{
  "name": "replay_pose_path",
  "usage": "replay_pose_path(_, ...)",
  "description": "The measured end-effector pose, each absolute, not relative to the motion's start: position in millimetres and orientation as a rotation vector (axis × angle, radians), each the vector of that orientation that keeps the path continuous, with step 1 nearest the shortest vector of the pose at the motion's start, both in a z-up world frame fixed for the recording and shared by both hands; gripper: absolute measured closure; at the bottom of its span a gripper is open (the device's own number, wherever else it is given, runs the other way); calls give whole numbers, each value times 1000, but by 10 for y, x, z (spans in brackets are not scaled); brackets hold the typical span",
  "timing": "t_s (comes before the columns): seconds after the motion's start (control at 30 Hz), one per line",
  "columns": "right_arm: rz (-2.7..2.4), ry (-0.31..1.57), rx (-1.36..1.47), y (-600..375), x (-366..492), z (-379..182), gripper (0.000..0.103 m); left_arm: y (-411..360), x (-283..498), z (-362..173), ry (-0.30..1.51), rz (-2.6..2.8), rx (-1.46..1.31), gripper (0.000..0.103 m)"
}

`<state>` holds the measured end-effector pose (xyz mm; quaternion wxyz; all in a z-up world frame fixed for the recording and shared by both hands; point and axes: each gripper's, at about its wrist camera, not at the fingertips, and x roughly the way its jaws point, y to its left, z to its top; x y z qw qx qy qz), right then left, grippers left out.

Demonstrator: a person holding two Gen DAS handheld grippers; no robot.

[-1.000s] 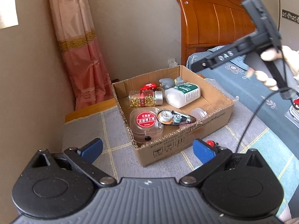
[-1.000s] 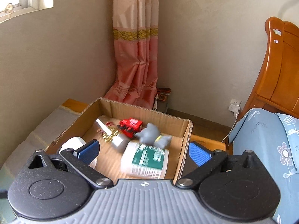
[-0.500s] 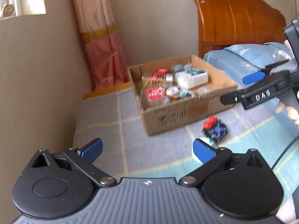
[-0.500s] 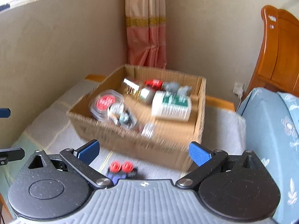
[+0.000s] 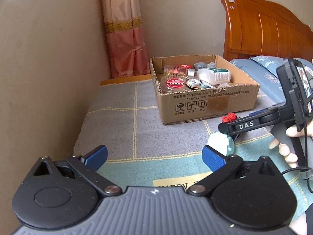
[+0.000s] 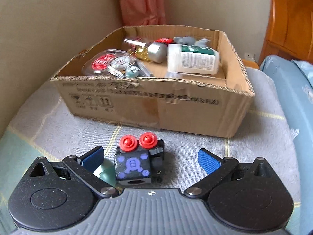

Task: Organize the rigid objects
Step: 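Move the left tool to the pale blue egg case and the right tool to the black cube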

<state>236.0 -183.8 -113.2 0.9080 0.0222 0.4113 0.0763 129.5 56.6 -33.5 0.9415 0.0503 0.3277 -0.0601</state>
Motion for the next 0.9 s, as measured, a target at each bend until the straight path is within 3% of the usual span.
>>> replay_pose_path(0.9, 230, 808, -127, -2295, 2166, -1257, 0, -154, 1783, -842, 780, -372, 185, 1)
